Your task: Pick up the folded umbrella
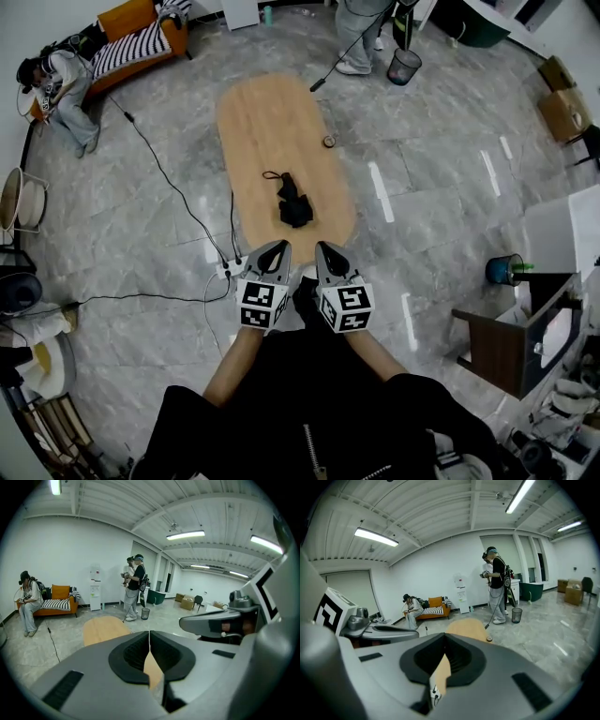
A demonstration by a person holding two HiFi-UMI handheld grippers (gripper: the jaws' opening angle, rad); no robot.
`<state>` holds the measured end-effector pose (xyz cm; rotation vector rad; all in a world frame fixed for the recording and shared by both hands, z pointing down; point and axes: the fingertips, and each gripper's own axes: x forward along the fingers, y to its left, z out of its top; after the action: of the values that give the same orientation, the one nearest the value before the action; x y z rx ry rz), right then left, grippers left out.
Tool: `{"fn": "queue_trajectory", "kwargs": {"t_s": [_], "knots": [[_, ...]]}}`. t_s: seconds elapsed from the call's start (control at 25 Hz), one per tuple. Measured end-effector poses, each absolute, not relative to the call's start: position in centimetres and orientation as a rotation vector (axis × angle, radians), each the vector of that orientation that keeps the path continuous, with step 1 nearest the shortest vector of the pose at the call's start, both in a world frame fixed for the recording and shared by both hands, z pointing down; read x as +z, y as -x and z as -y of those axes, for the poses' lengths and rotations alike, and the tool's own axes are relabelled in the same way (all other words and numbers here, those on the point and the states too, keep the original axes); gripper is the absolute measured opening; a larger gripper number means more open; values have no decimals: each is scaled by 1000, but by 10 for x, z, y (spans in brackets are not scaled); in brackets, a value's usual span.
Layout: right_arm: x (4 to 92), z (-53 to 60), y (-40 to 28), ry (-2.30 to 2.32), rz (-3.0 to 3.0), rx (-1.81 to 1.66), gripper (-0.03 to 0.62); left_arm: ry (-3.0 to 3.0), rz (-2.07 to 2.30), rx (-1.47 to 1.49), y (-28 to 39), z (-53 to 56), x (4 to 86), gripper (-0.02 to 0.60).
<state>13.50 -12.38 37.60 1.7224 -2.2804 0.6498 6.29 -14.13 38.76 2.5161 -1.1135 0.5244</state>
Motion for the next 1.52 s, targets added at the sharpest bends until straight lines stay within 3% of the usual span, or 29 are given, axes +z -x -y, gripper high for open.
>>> {"fn": "queue_trajectory", "kwargs": {"t_s": [0.8, 1.52], "knots": [[406, 203, -118, -1558, 2408, 729, 11, -2370, 1256, 616, -57, 181, 401, 17], [440, 250, -130, -1639, 2307, 691, 11, -2393, 1208, 515, -64, 240, 438, 17]]}}
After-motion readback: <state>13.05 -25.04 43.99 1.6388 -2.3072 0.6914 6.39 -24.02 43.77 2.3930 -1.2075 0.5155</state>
